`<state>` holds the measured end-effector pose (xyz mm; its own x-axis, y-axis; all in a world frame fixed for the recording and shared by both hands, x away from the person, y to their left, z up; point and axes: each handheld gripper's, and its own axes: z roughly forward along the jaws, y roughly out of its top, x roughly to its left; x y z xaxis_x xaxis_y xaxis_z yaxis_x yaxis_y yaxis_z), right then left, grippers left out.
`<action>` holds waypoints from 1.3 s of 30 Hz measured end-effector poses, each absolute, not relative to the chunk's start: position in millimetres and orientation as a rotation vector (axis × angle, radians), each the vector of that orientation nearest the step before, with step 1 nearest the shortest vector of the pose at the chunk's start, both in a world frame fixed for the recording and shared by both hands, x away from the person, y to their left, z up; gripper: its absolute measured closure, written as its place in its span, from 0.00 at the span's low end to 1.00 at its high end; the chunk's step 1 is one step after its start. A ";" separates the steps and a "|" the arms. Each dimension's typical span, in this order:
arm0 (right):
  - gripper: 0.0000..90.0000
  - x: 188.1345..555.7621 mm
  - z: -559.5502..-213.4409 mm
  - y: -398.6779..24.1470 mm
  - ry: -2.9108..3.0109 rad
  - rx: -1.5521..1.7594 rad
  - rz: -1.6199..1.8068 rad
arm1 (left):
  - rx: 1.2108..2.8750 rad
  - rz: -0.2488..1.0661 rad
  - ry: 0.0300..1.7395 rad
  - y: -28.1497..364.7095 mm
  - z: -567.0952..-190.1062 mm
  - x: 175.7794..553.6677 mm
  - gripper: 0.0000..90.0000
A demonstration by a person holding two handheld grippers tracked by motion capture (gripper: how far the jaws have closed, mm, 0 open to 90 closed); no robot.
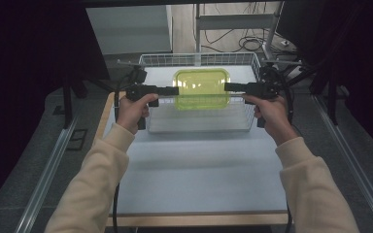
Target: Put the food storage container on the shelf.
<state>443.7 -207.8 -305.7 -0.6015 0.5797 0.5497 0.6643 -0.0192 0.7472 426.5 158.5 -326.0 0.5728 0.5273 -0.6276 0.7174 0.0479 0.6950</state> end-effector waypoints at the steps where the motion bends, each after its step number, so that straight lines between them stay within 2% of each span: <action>1: 0.90 445.5 -305.0 -207.6 -2.145 -1.364 -1.714 | 1.610 -0.198 1.068 158.7 -325.6 428.5 0.91; 25: 0.90 487.1 -301.4 -197.6 -2.113 -1.465 -1.684 | 1.599 -0.223 1.113 164.7 -325.1 479.9 0.91; 39: 0.89 506.4 -307.4 -190.7 -2.108 -1.535 -1.633 | 1.571 -0.236 1.160 165.6 -333.5 496.5 0.90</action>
<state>506.4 -190.7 -307.4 -0.5008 0.6483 0.5735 0.7173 -0.0600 0.6942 496.5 165.6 -333.5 0.4978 0.5426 -0.6766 0.7635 0.0959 0.6387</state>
